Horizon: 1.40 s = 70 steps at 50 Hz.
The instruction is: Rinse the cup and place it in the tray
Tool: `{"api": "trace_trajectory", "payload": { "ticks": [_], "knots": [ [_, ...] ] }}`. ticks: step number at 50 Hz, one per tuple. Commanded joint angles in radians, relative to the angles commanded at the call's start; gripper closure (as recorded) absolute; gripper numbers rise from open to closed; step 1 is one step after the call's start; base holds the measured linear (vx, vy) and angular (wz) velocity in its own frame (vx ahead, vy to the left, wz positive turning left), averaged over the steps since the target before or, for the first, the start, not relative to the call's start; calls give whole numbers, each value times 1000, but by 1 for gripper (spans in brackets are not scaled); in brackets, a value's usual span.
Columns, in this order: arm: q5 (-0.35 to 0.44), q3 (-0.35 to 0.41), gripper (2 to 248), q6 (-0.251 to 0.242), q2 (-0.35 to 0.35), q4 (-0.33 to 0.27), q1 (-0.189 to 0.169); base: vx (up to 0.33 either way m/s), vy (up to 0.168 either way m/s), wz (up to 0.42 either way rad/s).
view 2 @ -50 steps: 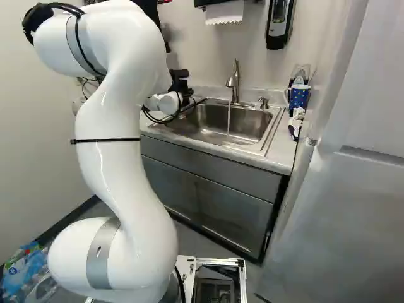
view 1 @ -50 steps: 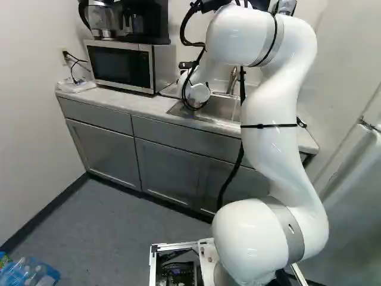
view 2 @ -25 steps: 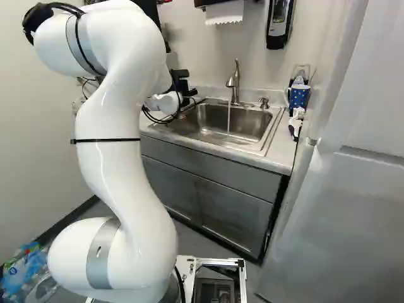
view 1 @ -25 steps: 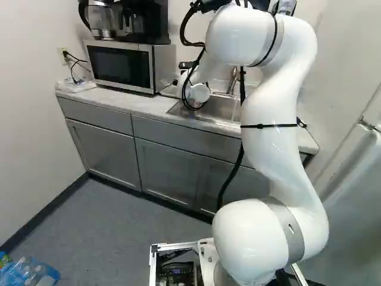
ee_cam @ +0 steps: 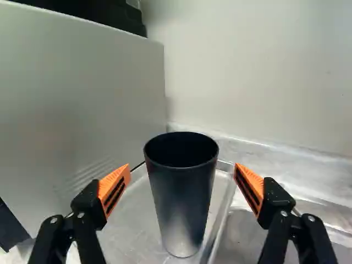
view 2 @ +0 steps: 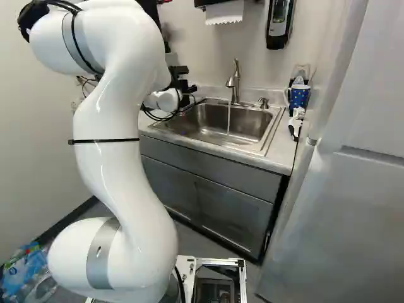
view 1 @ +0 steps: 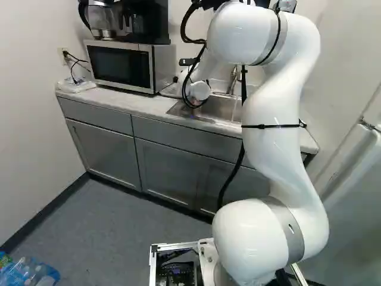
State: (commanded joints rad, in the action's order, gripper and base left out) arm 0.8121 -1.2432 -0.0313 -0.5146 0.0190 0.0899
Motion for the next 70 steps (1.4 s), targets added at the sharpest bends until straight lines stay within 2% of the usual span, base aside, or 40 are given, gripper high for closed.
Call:
{"api": "trace_trajectory", "payload": {
  "ticks": [23,70],
  "knots": [
    [-9,-17,3,0,27,0,0,0,0,0],
    [-188,-55,3,0,78,0,-6,0,0,0]
  ]
}}
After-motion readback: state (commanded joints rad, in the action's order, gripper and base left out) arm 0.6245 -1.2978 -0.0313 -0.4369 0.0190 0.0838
